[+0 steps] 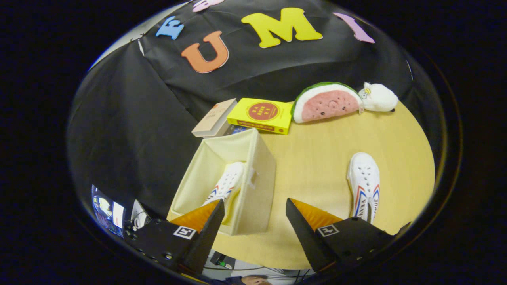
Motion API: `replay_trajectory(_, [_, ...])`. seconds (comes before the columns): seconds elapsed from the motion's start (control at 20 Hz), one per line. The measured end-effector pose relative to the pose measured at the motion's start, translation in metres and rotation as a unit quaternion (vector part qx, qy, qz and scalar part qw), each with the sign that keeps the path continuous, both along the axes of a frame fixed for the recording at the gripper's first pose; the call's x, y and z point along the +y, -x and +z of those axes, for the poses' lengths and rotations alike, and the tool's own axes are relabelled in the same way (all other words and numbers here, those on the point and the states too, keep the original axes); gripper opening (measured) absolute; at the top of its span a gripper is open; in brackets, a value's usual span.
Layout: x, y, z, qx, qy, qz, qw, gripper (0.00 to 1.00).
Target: Open the storage box then place both shoes into the box .Put the left shoe in first, then the right shoe, with the right side of both shoes facing outward in a uniform manner.
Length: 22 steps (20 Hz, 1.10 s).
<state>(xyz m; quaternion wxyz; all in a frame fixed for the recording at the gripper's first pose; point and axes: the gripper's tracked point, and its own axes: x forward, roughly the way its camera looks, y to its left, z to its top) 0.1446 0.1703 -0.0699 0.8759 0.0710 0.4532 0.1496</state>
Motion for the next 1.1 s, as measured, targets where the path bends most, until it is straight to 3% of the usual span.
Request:
replay_trajectory(0.55, [-0.184, -0.020, -0.053, 0.028, 0.138, -0.087, 0.986, 0.91])
replay_trajectory(0.95, [-0.238, -0.039, -0.101, 0.063, 0.198, -0.104, 0.973, 0.84])
replay_trajectory(1.1, [-0.234, -0.039, -0.112, 0.085, 0.180, -0.099, 0.975, 0.79])
